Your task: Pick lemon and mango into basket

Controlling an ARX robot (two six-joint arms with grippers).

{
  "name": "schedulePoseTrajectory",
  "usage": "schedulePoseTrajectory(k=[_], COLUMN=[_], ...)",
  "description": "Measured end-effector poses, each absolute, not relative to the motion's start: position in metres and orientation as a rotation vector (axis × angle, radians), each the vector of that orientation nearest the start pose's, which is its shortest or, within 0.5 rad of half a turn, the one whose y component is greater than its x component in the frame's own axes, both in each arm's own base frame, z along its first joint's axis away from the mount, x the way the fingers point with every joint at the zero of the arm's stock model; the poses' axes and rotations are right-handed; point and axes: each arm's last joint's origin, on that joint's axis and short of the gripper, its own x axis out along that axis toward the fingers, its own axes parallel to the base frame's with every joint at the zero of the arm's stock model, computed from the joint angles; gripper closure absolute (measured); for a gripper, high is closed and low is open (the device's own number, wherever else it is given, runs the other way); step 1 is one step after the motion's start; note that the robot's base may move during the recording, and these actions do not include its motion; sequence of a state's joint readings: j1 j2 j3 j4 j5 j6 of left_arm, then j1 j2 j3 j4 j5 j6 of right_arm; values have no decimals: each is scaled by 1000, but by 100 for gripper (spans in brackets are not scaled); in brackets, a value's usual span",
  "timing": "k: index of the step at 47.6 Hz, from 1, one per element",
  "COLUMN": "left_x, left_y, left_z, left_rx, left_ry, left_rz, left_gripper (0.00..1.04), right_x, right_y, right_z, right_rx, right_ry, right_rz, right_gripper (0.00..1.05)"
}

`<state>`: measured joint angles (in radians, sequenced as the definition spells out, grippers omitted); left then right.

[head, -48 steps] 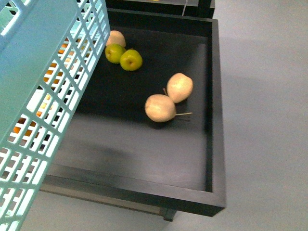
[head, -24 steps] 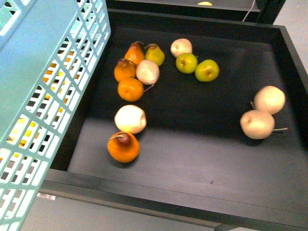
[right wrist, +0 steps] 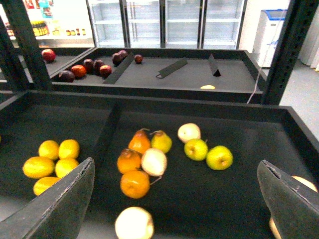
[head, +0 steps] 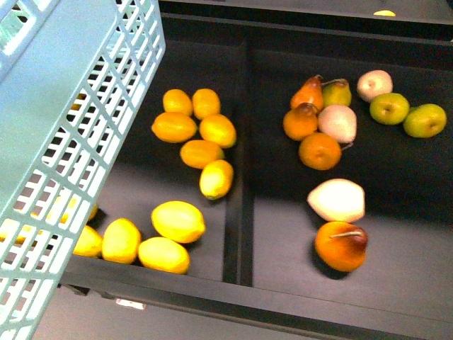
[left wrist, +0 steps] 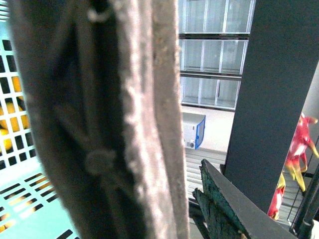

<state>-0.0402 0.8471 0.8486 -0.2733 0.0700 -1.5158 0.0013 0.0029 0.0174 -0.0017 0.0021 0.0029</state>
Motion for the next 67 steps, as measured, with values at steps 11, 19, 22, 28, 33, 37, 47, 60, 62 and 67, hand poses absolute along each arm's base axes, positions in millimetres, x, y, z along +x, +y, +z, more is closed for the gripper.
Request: schedulePoseTrajectory(k=[11,19,22,28,33,37,47,60,62,67], left_x=[183,183,183,183,183,183,183,183,183,183], left_y=[-9,-9,-9,-9,-9,-9,-9,-9,-9,-9], left_z=[336,336,336,336,336,336,336,336,336,336], left_rx=[-1507,-1509,-1508,-1506,-1507,-1509,-1506,-1507,-1507,-1508], left_ry=[298,302,301,297,299,301,296,297,297,299], left_rz=[121,117,118,119,118,117,122,121,121,121], left_gripper=[77,77,77,77,77,77,77,77,77,77], right_x=[97,97,97,97,97,97,97,97,97,97], right_y=[0,0,0,0,0,0,0,0,0,0], right_z=[169,169,169,169,169,169,169,169,169,169], right_rx=[3,3,3,3,3,3,3,3,3,3], right_ry=[-13,-13,-12,-13,-13,-13,-14,-13,-15,-12], right_rz=[-1,0,2,0,-1,-1,-2,0,-2,1], right_gripper=[9,9,9,9,9,9,9,9,9,9])
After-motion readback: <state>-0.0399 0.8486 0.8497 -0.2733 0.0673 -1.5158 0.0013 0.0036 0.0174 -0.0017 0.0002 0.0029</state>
